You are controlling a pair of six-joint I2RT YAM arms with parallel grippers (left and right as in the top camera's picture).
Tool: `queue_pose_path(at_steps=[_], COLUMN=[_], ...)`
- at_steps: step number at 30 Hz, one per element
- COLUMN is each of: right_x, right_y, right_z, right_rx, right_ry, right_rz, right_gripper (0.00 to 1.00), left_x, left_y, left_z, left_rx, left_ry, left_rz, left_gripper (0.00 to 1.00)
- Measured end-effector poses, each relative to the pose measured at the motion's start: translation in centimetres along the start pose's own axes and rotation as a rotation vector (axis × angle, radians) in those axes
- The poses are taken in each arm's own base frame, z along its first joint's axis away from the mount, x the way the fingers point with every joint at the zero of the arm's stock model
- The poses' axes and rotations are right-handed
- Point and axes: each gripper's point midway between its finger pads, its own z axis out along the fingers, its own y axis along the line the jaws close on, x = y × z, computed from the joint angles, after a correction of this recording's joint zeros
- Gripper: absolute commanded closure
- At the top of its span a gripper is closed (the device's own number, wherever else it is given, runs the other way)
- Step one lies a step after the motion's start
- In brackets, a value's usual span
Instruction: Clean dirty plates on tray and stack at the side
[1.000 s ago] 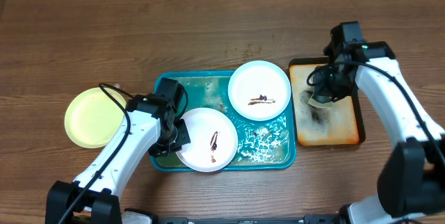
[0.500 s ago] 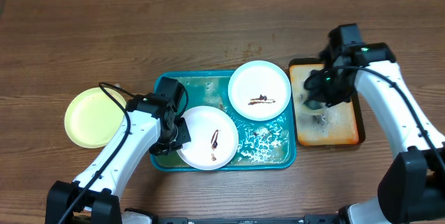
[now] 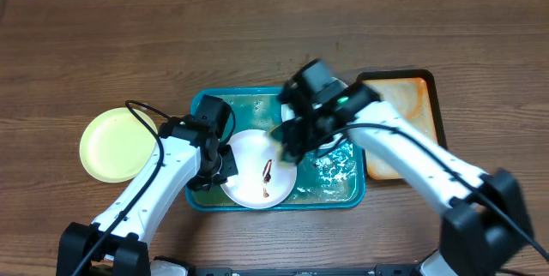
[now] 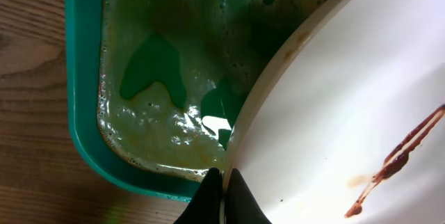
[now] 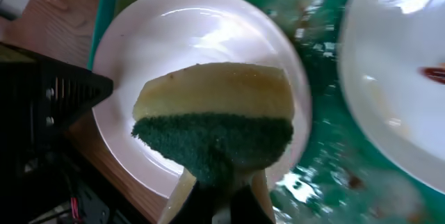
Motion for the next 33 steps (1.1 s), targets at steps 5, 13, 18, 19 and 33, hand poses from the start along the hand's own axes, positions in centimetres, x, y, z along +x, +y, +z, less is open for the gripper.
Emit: queue_pose_path(at_steps=[5,13,18,19,33], right_x=[1.0,1.4,1.5,1.4,1.7], right_y=[1.7,2.8,2.2,2.0,0.4], right_z=[4.4,6.7,8.2,8.6,11.1], right_rx=[-0.005,-0.002,0.019,0.022,0.063], right_ry=[0.067,0.086,0.097,0.098,0.126], right_rz=[0.030,0.071,0.115,0.121,0.166], right_gripper=[0.96,0.96,0.96,0.96,0.96], left_x=[-0.1,-1.2,-1.5,-1.6,-1.4], left_y=[-0.1,-0.6,-0.4,-0.4,0.0], left_z=[0.0,0.0,0.6,0.8,4.0], left_rx=[0.003,0.022,0.000,-0.006,-0.069], left_ry=[-0.005,-0.052,-0.049,-0.045,0.031], left_rz=[0.000,-0.002,-0.014,-0.016,-0.027], left_gripper=[0.96,0.96,0.96,0.96,0.96])
